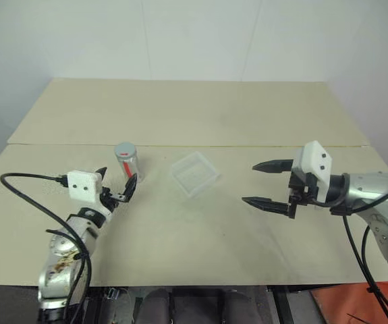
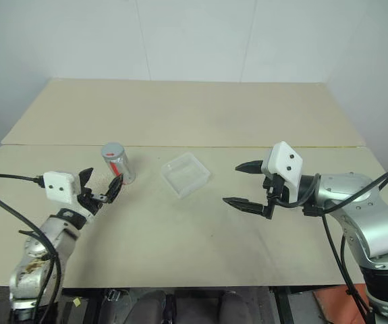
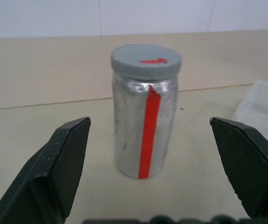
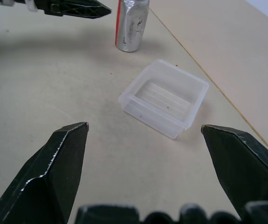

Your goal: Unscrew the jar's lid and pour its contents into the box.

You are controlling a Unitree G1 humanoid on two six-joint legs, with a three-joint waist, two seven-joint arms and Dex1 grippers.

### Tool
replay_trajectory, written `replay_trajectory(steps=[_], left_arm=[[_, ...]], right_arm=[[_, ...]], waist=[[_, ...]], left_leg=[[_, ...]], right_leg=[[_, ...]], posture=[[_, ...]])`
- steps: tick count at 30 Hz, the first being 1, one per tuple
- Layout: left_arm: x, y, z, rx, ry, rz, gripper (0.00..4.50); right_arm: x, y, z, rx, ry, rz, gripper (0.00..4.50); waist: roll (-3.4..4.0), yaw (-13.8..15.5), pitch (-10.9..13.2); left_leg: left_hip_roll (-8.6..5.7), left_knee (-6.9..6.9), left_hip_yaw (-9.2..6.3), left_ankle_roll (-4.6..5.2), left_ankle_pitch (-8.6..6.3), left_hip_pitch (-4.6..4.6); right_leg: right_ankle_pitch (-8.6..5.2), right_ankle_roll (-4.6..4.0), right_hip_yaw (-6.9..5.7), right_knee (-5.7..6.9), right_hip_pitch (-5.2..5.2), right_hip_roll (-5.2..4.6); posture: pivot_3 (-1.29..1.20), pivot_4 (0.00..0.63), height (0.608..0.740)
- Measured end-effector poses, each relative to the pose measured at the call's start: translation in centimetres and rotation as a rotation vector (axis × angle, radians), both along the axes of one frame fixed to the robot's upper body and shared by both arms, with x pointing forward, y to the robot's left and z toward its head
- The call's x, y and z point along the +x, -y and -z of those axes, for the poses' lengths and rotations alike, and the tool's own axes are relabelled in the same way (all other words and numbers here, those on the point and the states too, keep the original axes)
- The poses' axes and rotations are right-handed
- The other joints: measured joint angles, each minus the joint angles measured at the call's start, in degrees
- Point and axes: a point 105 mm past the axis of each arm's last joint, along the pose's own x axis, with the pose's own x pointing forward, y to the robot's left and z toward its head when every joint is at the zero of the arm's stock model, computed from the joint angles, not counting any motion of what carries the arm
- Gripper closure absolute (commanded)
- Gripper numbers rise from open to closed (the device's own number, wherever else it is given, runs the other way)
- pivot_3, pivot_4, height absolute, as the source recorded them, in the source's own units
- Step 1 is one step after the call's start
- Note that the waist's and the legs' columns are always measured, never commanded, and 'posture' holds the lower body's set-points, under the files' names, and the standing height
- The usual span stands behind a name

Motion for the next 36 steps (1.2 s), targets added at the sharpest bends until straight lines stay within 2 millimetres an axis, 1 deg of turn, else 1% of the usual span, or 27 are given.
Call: replay_trajectory(steps=[4,11,17,26,31,36], left_arm=[[0.6,0.3,-0.2,-0.015,0.027,-0.063,0.04],[1.9,1.8,0.6,-0.023,0.011,-0.075,0.04],[3.2,1.3,0.8,-0.003,0.014,-0.148,0.04],[4.7,2.4,1.2,-0.036,0.039,-0.173,0.04],[6.0,2.5,1.1,-0.036,0.063,-0.188,0.04],[6.5,2.5,1.5,-0.044,0.062,-0.197,0.04]], right_arm=[[0.0,0.0,0.0,0.000,0.001,-0.001,0.00],[-0.1,-0.2,-0.2,-0.001,0.012,-0.006,0.00],[-0.2,-0.4,-0.4,-0.004,0.022,-0.015,0.00],[-0.4,-0.6,-0.6,-0.006,0.031,-0.025,0.00],[-0.5,-0.7,-0.6,-0.008,0.036,-0.029,0.00],[-0.5,-0.7,-0.7,-0.007,0.039,-0.026,0.00]], waist=[[0.00,0.0,0.0],[-0.01,0.0,0.0],[-0.01,0.0,0.0],[-0.02,0.1,0.0],[-0.02,0.1,0.0],[-0.03,0.1,0.0]], left_leg=[[-0.01,0.00,0.00,0.01,0.00,0.00],[-0.02,0.02,-0.02,0.01,0.00,-0.02],[-0.02,0.02,-0.02,0.01,0.00,-0.03],[-0.03,0.05,-0.03,0.01,-0.01,-0.05],[-0.03,0.04,-0.03,0.02,-0.01,-0.06],[-0.02,0.04,-0.03,0.02,-0.01,-0.06]], right_leg=[[0.00,0.00,0.01,0.00,0.01,-0.01],[0.00,0.01,-0.01,-0.01,0.00,-0.01],[0.01,0.01,-0.01,-0.01,0.00,-0.01],[0.01,0.02,-0.03,-0.01,0.01,-0.02],[0.02,0.03,-0.04,-0.02,0.01,-0.01],[0.02,0.03,-0.06,-0.02,0.00,-0.02]], posture=[[0.00,0.150,0.740],[0.00,0.150,0.740],[0.00,0.150,0.740],[0.00,0.150,0.740],[0.00,0.150,0.740],[0.00,0.150,0.740]])
